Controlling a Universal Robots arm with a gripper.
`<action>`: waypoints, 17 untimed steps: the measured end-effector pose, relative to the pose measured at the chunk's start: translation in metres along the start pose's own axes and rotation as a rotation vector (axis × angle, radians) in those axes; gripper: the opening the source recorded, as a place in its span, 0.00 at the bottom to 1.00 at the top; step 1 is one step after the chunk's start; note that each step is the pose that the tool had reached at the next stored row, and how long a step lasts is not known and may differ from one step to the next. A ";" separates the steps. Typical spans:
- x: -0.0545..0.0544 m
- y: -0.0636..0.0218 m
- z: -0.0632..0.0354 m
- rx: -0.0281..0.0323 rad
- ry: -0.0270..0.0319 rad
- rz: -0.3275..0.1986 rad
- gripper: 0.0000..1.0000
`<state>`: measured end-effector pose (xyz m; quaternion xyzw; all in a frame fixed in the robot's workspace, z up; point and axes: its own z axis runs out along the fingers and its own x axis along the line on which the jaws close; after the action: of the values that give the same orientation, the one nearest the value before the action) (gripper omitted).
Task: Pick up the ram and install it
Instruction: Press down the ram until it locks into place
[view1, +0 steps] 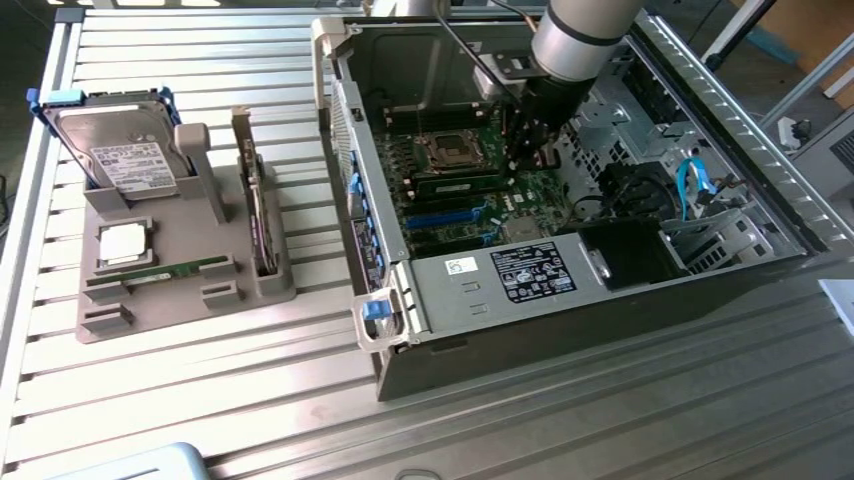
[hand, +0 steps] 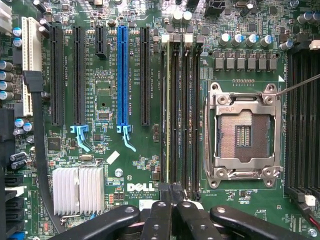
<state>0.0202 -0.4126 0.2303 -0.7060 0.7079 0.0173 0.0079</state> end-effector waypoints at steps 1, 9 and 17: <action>0.000 0.0000 0.0002 -0.0001 0.0002 0.000 0.10; 0.000 0.0003 0.0009 0.0002 -0.0006 0.000 0.10; 0.000 0.0004 -0.0021 0.0005 -0.0021 0.000 0.10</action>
<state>0.0198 -0.4129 0.2324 -0.7060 0.7079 0.0179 0.0088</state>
